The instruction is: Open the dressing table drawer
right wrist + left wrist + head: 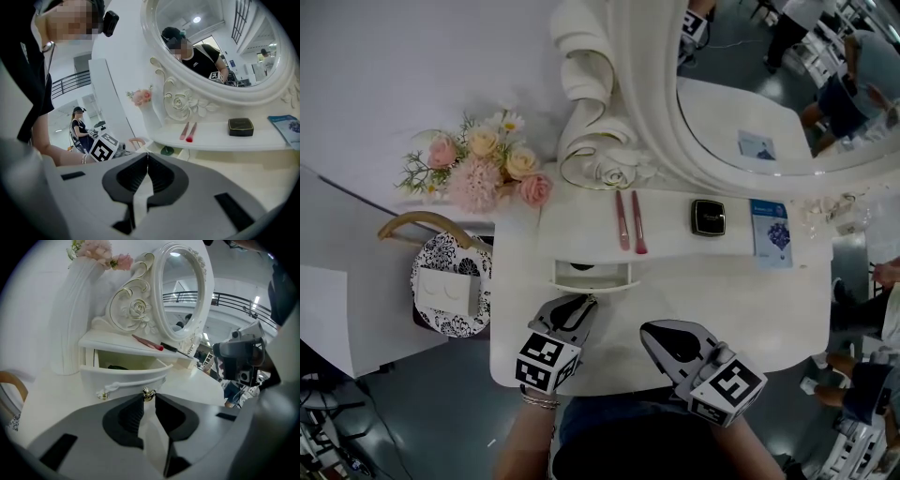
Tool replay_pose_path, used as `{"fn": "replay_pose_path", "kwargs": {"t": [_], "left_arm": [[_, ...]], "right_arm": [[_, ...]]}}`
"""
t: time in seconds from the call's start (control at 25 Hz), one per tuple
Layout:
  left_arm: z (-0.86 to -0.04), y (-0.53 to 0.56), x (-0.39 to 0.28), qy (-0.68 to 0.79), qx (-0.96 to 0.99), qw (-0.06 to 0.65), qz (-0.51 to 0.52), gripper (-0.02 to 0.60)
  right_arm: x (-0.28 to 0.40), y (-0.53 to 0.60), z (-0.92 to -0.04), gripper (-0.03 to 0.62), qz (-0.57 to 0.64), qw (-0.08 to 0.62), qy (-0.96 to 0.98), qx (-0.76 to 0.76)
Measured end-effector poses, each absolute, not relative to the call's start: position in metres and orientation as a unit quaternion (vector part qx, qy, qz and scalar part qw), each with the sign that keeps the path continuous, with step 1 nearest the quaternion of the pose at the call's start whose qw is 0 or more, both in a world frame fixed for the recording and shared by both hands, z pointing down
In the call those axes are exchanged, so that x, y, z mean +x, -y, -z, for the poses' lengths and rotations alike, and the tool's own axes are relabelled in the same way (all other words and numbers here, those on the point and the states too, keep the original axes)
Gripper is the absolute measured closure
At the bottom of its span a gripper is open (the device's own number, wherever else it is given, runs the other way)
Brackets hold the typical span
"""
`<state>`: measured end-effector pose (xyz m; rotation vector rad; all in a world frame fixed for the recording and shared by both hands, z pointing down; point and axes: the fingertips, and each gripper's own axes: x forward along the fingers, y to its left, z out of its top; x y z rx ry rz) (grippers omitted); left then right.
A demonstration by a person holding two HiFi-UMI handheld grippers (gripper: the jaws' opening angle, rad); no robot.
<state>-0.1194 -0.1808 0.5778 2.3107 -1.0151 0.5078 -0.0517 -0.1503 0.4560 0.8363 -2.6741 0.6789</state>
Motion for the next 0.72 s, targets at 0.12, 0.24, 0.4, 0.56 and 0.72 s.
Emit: {"fn": "replay_pose_path", "kwargs": {"t": [0.12, 0.24, 0.4, 0.56, 0.72], "left_arm": [[-0.578, 0.179, -0.120, 0.379, 0.861, 0.282, -0.187, 0.494], [-0.578, 0.179, -0.120, 0.379, 0.862, 0.283, -0.184, 0.494], [-0.577, 0.178, -0.120, 0.377, 0.862, 0.291, -0.172, 0.492], [-0.574, 0.175, -0.120, 0.368, 0.865, 0.301, -0.162, 0.483], [-0.569, 0.169, -0.123, 0.364, 0.867, 0.297, -0.167, 0.480]], "right_arm": [[-0.054, 0.151, -0.453, 0.576, -0.230, 0.121, 0.923, 0.285], [-0.053, 0.150, -0.454, 0.576, -0.234, 0.126, 0.921, 0.285], [-0.049, 0.148, -0.460, 0.576, -0.239, 0.137, 0.917, 0.290], [-0.047, 0.147, -0.463, 0.576, -0.242, 0.148, 0.913, 0.293], [-0.046, 0.148, -0.463, 0.576, -0.241, 0.148, 0.912, 0.296]]}}
